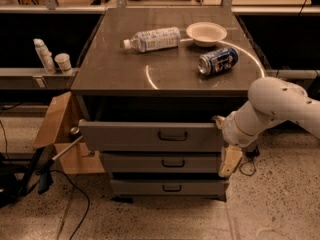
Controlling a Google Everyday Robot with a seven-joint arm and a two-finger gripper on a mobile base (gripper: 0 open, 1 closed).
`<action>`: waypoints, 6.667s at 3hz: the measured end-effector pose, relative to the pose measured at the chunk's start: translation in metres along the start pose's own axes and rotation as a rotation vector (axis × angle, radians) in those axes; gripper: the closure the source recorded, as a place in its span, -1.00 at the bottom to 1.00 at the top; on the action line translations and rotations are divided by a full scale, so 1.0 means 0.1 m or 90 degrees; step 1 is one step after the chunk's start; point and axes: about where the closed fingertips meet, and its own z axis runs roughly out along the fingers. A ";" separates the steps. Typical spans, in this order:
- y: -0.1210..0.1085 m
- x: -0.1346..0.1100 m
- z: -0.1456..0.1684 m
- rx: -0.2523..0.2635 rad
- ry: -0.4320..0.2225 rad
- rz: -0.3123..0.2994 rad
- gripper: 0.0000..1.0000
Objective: Open top drawer
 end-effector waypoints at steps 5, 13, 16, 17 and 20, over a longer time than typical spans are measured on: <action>-0.12 -0.16 -0.11 0.010 -0.007 -0.011 -1.00; 0.58 0.28 -0.26 -0.076 -0.006 0.078 -1.00; 0.94 0.18 -0.35 -0.078 -0.018 0.024 -1.00; 1.00 0.17 -0.33 -0.089 -0.021 0.021 -1.00; 1.89 0.17 -0.62 -0.132 -0.033 0.033 -1.00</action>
Offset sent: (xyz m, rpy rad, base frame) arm -0.0740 -0.0423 -0.0119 0.0583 0.0384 -0.1142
